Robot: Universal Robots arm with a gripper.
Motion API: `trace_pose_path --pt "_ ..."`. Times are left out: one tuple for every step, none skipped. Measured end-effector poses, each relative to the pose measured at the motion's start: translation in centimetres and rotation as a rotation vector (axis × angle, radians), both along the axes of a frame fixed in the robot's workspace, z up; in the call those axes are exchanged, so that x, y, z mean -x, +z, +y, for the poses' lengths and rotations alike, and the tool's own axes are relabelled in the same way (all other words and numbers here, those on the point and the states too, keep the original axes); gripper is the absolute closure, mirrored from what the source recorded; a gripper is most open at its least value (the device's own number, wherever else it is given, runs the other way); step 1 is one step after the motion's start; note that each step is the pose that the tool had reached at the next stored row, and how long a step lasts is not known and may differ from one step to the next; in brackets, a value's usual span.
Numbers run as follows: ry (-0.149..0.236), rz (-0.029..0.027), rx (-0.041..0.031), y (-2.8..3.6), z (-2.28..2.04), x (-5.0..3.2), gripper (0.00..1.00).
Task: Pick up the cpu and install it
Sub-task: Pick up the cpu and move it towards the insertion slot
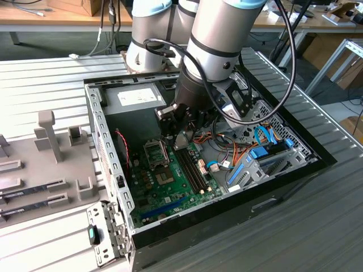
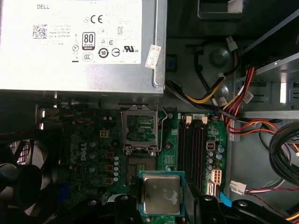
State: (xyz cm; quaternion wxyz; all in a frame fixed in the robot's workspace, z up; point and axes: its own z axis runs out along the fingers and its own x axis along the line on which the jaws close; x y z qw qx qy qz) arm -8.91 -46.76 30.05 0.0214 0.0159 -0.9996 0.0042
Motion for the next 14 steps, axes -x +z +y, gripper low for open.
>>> trace_pose_path --pt "0.000 0.0000 -0.0001 -0.02 0.00 0.02 0.53" --pt "0.000 0.0000 0.0000 -0.02 0.00 0.04 0.53" --pt "0.000 0.0000 -0.0002 -0.05 0.00 0.08 0.53" --pt "0.000 0.0000 -0.0001 -0.06 0.00 0.09 0.53" --pt "0.000 0.0000 -0.0001 -0.07 0.00 0.11 0.53" --pt "0.000 0.0000 -0.0001 -0.09 0.00 0.13 0.53" --pt "0.000 0.0000 -0.0001 -0.11 0.00 0.14 0.53" --pt "0.000 0.0000 -0.0001 -0.12 0.00 0.16 0.53" --pt "0.000 0.0000 -0.0001 -0.13 0.00 0.17 0.53" --pt "0.000 -0.0001 -0.0001 -0.15 0.00 0.19 0.53" --pt "0.000 0.0000 0.0000 -0.16 0.00 0.20 0.53" --pt "0.000 0.0000 0.0000 -0.17 0.00 0.22 0.53" --pt "0.000 0.0000 0.0000 -0.19 0.00 0.23 0.53" --pt "0.000 0.0000 -0.0001 -0.20 0.00 0.24 0.53"
